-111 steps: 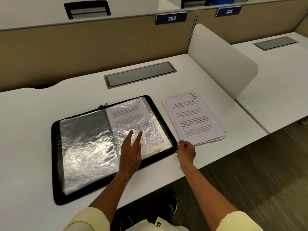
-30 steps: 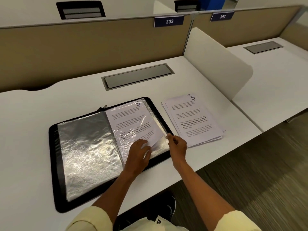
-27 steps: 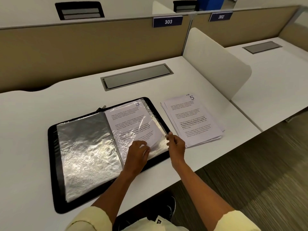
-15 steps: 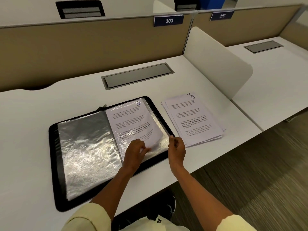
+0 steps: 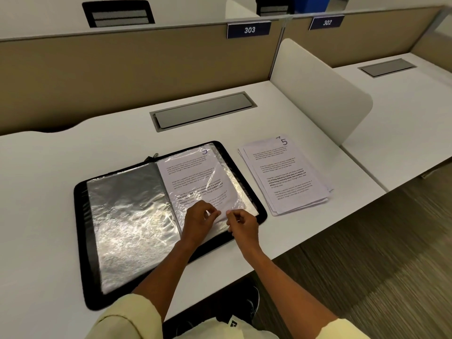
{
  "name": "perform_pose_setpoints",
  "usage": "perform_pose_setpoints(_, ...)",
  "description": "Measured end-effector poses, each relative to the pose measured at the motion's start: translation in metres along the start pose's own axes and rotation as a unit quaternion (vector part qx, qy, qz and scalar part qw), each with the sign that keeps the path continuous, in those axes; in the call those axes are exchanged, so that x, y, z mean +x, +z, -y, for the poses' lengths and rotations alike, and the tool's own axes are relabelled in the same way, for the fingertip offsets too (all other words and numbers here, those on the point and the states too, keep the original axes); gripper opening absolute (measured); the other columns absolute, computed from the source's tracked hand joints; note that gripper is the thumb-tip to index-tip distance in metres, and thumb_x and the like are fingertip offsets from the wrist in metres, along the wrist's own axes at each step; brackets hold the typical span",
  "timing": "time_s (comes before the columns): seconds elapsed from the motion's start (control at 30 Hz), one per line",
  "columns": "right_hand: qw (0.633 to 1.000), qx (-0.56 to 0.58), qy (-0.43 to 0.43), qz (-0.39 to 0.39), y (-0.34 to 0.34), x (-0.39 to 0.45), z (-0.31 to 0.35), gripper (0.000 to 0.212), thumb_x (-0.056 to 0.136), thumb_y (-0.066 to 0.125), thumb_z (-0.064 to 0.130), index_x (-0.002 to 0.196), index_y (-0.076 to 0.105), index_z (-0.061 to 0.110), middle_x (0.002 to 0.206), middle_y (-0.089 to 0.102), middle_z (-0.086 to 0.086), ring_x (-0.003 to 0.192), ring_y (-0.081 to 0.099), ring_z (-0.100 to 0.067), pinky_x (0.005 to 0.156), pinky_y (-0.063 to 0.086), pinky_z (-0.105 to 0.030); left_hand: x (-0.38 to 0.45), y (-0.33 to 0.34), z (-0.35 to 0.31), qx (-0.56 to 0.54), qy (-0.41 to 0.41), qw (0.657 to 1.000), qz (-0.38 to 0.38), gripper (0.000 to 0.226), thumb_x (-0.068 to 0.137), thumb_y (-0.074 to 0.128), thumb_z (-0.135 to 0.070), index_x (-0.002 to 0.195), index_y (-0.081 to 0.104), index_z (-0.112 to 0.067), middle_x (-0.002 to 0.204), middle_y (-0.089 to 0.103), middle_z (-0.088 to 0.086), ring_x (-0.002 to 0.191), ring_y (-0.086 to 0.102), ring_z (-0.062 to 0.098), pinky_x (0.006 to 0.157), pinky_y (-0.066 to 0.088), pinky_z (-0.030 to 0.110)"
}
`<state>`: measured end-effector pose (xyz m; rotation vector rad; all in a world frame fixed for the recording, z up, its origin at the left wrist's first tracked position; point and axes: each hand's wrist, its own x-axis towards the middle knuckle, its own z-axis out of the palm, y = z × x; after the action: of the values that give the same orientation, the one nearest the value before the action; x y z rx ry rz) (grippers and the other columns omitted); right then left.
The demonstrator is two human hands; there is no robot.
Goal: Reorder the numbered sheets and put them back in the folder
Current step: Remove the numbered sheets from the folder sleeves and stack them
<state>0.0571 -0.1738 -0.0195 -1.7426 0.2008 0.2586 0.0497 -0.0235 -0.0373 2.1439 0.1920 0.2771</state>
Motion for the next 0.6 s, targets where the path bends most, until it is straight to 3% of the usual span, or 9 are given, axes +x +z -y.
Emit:
perform_pose_setpoints(0.27, 1.000, 0.009, -0.015, 0.018, 0.017, -0.007, 0.002, 0.013, 0.099, 0.062, 0.025, 0.108, 0.069, 0.019, 0.083, 0.073, -0.005, 0.059, 0.064, -0.010, 0.062, 0.055, -0.022, 0.007, 0.001, 0.001, -0.012, -0.010, 1.000, 0.024, 0.006, 0.090, 0.070, -0.016, 0.089, 0.075, -0.016, 0.084, 0.068, -0.003, 0.076, 0.060, 0.007, 0.067, 0.051, 0.028)
perform_pose_setpoints(0.43, 1.000, 0.011, -0.001, -0.017, 0.023, -0.004, -0.001, 0.027, 0.101, 0.058, 0.025, 0.127, 0.060, 0.029, 0.093, 0.072, -0.008, 0.073, 0.067, -0.016, 0.064, 0.057, -0.023, 0.008, -0.001, 0.006, 0.025, -0.007, 0.996, 0.083, 0.013, 0.092, 0.065, -0.012, 0.099, 0.076, -0.014, 0.096, 0.072, 0.001, 0.081, 0.062, 0.011, 0.075, 0.051, 0.026)
perform_pose_setpoints(0.6, 0.997, -0.042, 0.039, -0.058, 0.016, -0.001, -0.007, 0.022, 0.103, 0.052, 0.023, 0.123, 0.061, 0.024, 0.084, 0.071, -0.009, 0.060, 0.065, -0.016, 0.058, 0.057, -0.027, 0.008, -0.001, 0.006, 0.029, -0.020, 0.995, 0.092, 0.015, 0.091, 0.065, -0.010, 0.101, 0.076, -0.013, 0.100, 0.073, 0.001, 0.081, 0.061, 0.009, 0.078, 0.050, 0.025)
